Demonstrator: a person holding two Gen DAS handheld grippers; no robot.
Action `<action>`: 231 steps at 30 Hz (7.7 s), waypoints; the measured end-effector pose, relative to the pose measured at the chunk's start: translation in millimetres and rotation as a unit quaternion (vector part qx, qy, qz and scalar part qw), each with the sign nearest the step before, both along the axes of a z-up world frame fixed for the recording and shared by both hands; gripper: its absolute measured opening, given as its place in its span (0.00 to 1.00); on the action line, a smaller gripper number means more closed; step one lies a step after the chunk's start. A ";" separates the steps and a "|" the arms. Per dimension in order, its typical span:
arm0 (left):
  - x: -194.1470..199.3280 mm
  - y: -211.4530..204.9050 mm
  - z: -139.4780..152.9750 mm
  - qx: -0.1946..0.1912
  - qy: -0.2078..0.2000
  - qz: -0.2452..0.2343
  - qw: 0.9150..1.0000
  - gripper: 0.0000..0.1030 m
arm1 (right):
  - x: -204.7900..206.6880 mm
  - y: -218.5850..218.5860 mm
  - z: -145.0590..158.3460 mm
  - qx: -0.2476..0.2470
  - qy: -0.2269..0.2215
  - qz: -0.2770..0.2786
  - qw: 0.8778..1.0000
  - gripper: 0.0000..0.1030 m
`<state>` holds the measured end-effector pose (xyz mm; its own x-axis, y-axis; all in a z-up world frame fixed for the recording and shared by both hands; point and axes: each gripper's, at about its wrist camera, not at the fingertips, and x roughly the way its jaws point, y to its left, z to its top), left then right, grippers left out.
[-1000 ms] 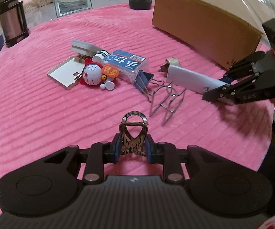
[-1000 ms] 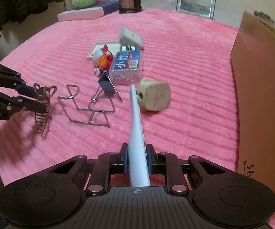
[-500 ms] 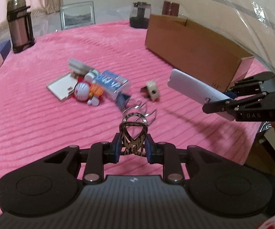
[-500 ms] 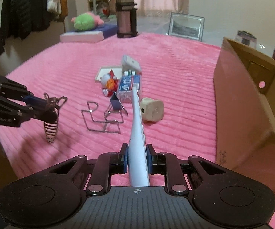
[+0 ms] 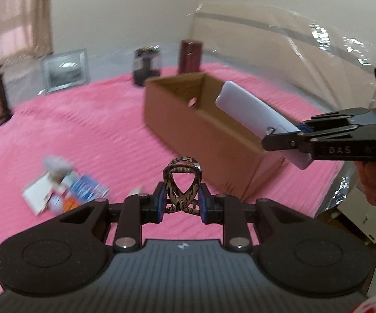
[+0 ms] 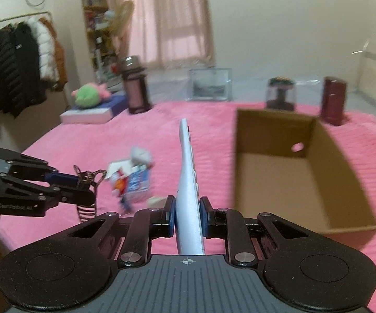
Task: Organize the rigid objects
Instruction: 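Carry the keychain and remote into the cardboard box with both tools, then open both tools to release the items and return to the table, then grasp the wire metal stand with the left tool while the right tool grasps the beige plug, then carry the wire stand and beige plug over the cardboard box with both tools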
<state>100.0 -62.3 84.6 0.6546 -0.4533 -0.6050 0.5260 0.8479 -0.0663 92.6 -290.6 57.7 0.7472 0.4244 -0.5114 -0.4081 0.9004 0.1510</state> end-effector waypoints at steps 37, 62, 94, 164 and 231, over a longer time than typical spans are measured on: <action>157.6 -210.0 -70.4 0.156 0.069 -0.162 0.972 0.21 | 148.5 -123.8 -74.0 -0.103 0.178 -0.018 0.979 0.15; 135.1 -190.3 -38.8 0.112 0.021 -0.134 0.984 0.24 | 126.6 -126.0 -42.2 -0.052 0.112 -0.053 0.991 0.16; -26.3 60.0 -21.9 -0.035 -0.054 0.227 0.972 0.75 | -23.4 7.6 -10.0 0.069 -0.025 -0.037 0.997 0.67; 9.9 49.4 -169.9 0.043 -0.014 0.335 0.941 0.65 | 0.5 75.1 -154.3 -0.035 0.044 0.013 0.998 0.68; -34.1 76.6 -120.6 0.017 0.003 0.253 0.967 0.64 | 14.8 86.1 -117.1 -0.010 0.047 0.037 0.998 0.46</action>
